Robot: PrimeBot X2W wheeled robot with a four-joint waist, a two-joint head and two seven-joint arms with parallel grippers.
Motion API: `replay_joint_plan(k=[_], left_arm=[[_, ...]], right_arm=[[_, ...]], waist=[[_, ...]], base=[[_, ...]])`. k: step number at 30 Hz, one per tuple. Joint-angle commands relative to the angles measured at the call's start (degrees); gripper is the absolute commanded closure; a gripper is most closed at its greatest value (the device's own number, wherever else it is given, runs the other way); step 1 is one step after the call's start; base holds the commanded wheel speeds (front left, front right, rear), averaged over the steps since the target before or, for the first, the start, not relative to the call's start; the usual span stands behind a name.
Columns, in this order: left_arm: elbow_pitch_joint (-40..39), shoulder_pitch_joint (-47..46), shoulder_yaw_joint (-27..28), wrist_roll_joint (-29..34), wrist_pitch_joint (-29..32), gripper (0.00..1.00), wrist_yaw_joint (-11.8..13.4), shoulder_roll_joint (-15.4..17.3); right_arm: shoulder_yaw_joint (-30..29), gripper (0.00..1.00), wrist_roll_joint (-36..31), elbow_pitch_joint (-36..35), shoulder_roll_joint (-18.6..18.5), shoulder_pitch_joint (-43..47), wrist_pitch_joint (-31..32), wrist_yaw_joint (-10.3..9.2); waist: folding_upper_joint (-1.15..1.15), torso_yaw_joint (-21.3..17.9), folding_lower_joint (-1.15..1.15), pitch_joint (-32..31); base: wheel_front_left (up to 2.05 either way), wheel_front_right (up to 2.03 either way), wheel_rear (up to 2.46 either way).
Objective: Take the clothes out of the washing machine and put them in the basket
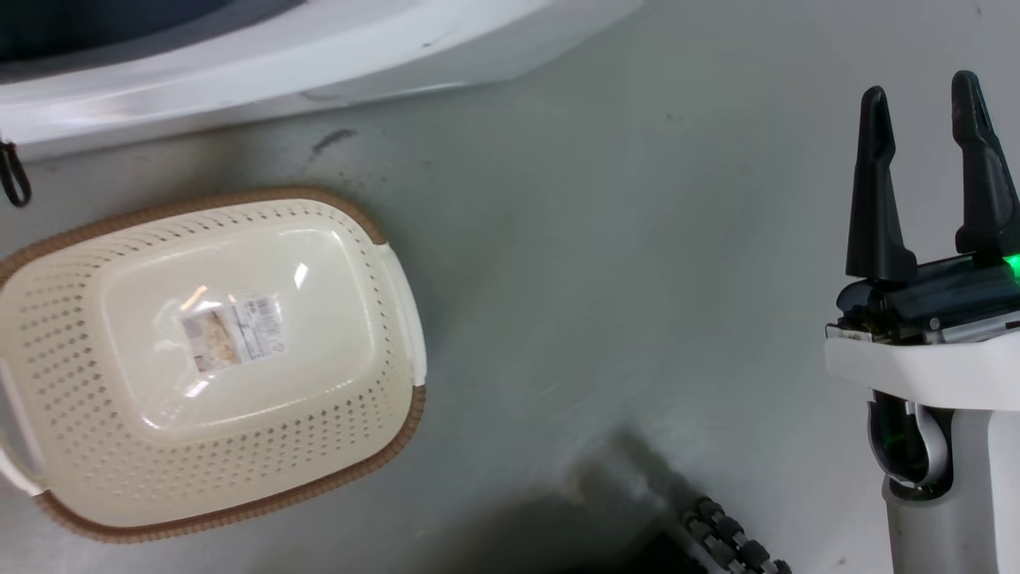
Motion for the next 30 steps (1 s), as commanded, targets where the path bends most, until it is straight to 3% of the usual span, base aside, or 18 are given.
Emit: replay_joint_plan(k=[1,20,26,30], left_arm=[[-0.3,1.5,-0.4,-0.3,-1.2,1.00,0.0,-0.3],[-3.0,24.3,-6.1,-8.0,-25.6,1.00,0.0,-3.7],[-6.8,31.4,-5.6,-8.1,-28.3,1.00,0.7,-4.6],[-13.9,36.1,-4.4,-7.1,-28.6,1.00,2.4,-4.3]], right_arm=[[-0.1,0.00,-0.5,0.2,0.1,0.0,-0.1,-0.04],[0.1,0.00,-5.8,3.0,0.0,6.1,-0.1,-0.04],[-0.5,0.00,-7.3,3.7,0.0,9.2,-0.1,-0.04],[-0.6,0.00,-8.3,4.2,0.0,11.4,-0.1,-0.04]], waist=[[0.00,1.9,0.00,-2.3],[0.00,8.5,0.00,-18.0],[0.00,10.8,0.00,-23.5],[0.00,12.5,0.00,-27.2]], base=[[0.00,0.00,0.00],[0.00,0.00,0.00],[0.00,0.00,0.00],[0.00,0.00,0.00]])
